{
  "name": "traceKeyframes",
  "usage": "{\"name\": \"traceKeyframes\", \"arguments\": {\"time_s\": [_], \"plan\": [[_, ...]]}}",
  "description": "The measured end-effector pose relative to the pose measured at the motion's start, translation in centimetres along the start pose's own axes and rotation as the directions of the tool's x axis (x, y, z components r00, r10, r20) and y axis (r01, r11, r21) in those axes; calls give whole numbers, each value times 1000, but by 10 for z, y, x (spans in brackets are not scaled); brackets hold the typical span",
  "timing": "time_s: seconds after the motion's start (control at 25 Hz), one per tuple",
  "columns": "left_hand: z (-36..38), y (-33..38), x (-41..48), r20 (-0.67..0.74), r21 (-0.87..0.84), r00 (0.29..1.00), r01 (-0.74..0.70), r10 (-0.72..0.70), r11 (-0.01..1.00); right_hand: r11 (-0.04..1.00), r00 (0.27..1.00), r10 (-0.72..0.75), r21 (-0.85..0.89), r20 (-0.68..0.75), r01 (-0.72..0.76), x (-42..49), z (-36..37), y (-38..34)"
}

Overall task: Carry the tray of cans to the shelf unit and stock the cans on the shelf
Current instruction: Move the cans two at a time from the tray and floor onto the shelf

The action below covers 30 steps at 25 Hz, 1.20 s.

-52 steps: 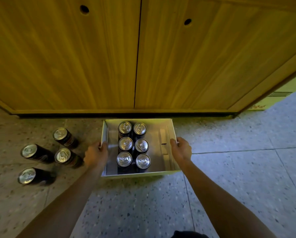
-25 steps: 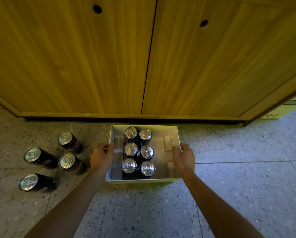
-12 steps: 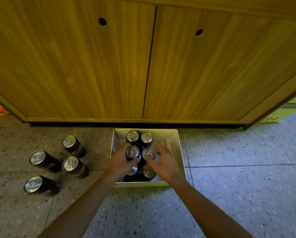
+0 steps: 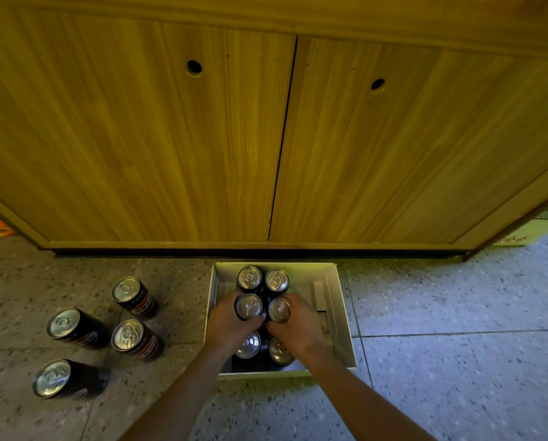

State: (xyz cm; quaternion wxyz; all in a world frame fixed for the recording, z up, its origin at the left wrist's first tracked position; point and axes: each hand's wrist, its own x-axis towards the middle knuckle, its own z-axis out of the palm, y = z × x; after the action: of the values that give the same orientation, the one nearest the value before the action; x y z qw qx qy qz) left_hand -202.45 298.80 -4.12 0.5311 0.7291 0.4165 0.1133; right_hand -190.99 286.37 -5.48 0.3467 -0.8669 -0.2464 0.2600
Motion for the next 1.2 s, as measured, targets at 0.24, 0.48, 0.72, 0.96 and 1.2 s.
{"name": "traceKeyframes", "arguments": {"time_s": [0.24,0.48,0.72,0.96,1.2], "plan": [[-7,-2,-4,-3,-108,998,-58,58,992,983,998,0,181,-67,12,-4,-14,10],[-32,27,-9,31,-113,993,-112,116,987,959,987,-47,270,-152,88,-15,-40,-8],[-96,143,-30,-32,-155,982,-189,186,970,902,953,-129,368,-273,227,-41,-104,-119],[-194,342,-97,-99,-219,952,-304,289,927,814,928,-175,481,-329,325,-104,-242,-300],[-305,587,-173,-80,-332,895,-438,438,835,753,887,-291,487,-358,443,-180,-413,-505]]}}
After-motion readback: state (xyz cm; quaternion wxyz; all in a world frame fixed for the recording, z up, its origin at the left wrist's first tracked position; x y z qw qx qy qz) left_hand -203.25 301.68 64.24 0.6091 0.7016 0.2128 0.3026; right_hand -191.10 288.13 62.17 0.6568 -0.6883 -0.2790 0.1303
